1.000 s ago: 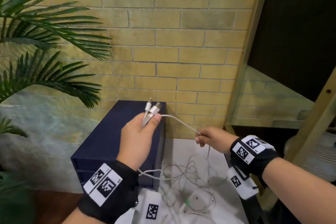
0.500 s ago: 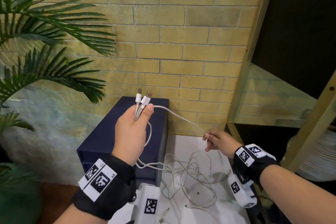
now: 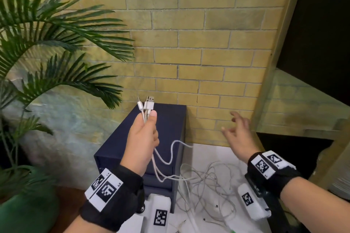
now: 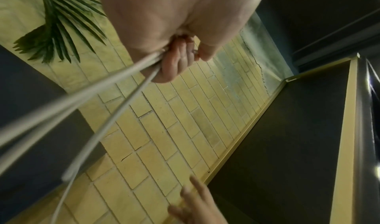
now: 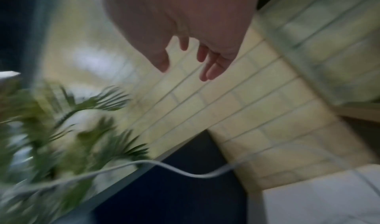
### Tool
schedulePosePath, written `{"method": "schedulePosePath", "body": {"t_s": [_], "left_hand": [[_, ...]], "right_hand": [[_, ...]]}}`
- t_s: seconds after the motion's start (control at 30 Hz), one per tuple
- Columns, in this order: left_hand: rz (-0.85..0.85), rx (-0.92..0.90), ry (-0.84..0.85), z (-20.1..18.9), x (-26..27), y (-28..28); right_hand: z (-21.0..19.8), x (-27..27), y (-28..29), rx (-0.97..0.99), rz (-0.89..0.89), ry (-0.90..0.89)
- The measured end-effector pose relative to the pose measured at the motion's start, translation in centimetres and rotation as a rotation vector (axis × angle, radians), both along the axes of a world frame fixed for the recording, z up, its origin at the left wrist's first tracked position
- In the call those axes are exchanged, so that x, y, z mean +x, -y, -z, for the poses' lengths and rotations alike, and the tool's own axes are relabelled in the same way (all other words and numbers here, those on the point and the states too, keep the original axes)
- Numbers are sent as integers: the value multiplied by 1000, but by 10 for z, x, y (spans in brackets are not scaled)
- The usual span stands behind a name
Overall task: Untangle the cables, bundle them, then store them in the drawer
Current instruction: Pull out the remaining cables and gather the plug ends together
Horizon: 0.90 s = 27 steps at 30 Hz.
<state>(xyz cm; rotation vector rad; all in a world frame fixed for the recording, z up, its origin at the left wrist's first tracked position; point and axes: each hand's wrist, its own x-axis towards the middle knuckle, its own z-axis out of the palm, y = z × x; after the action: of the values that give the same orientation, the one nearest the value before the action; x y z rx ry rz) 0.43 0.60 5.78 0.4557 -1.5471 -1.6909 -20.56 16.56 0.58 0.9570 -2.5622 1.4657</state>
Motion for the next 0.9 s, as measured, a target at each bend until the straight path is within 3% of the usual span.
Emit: {"method": "schedulePosePath", "body": {"t_s": [0.07, 0.13, 0.23, 0.5, 0.73, 0.9], "left_hand": [[55, 44, -49, -1, -4, -4], [107, 78, -93, -2, -7, -9], [165, 116, -147, -3, -9, -14], [129, 109, -164, -5, 3, -10], [140, 90, -134, -1, 4, -13], [137, 64, -113, 0, 5, -15]], "right_hand": [[-12, 42, 10, 21, -294, -56], [-16, 78, 19, 210, -587, -187], [3, 99, 36, 438, -745, -341], [9, 67, 49, 427, -725, -298], [-9, 16, 35, 502, -369, -604], [-31, -21, 24, 611, -218, -496]]}}
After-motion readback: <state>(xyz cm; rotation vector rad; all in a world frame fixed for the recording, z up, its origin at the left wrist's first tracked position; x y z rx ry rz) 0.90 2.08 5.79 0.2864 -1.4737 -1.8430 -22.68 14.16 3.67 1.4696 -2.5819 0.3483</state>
